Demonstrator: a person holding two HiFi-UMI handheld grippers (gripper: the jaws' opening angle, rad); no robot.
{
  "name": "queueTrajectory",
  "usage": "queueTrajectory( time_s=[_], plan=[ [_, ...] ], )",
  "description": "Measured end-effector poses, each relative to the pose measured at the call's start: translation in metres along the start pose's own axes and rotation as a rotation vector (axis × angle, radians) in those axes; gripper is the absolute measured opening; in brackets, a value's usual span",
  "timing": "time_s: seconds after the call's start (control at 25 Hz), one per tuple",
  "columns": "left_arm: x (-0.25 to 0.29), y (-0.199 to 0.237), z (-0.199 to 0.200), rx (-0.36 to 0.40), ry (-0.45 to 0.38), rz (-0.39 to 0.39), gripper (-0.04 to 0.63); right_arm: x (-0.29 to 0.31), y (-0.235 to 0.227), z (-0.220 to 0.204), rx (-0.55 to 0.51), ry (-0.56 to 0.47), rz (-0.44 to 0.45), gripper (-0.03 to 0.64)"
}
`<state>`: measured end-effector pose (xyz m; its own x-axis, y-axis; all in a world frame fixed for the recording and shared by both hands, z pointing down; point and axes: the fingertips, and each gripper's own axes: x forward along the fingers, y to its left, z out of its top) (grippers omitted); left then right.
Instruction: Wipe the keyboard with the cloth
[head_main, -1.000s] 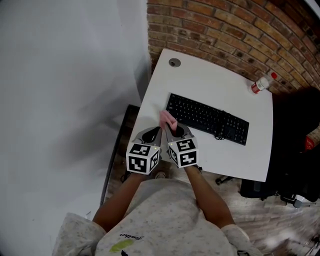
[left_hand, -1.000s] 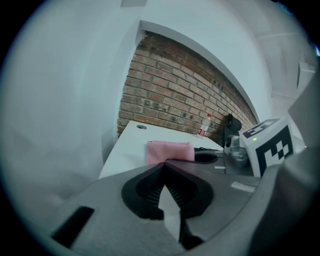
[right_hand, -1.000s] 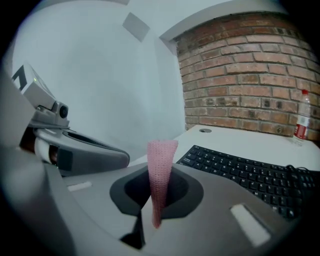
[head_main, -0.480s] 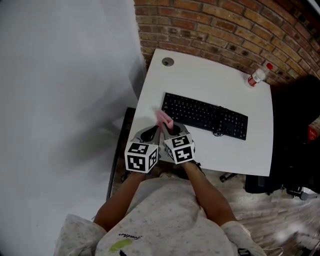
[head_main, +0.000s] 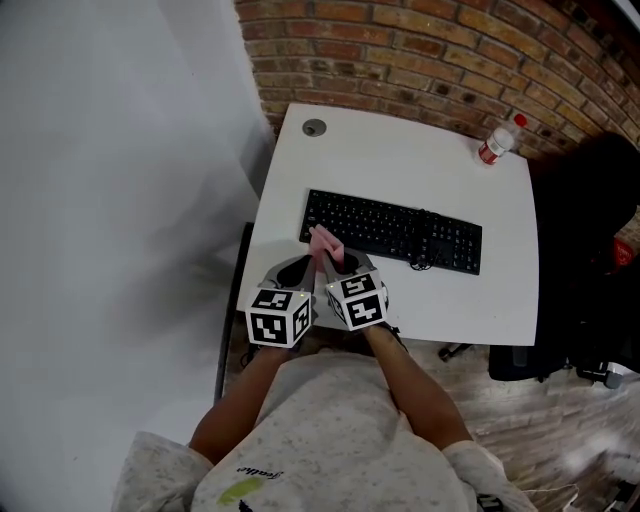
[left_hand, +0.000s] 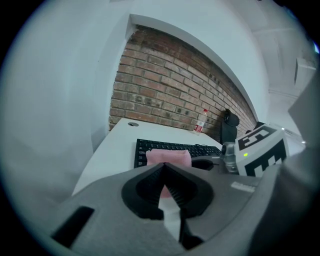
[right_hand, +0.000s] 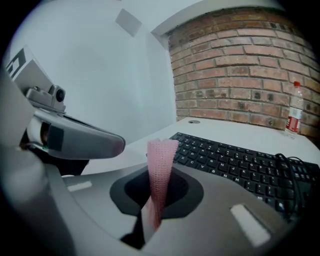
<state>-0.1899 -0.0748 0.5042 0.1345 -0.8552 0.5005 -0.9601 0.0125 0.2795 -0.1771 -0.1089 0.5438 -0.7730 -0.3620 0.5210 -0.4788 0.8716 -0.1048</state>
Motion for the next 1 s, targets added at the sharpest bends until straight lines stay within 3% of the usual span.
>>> queueTrajectory(
  time_s=[1.0],
  plan=[
    [0.032, -0.074, -0.007, 0.045, 0.040, -0.088, -0.004, -0.067, -0.064, -0.036, 0.060, 0.015, -0.120, 0.026]
  ],
)
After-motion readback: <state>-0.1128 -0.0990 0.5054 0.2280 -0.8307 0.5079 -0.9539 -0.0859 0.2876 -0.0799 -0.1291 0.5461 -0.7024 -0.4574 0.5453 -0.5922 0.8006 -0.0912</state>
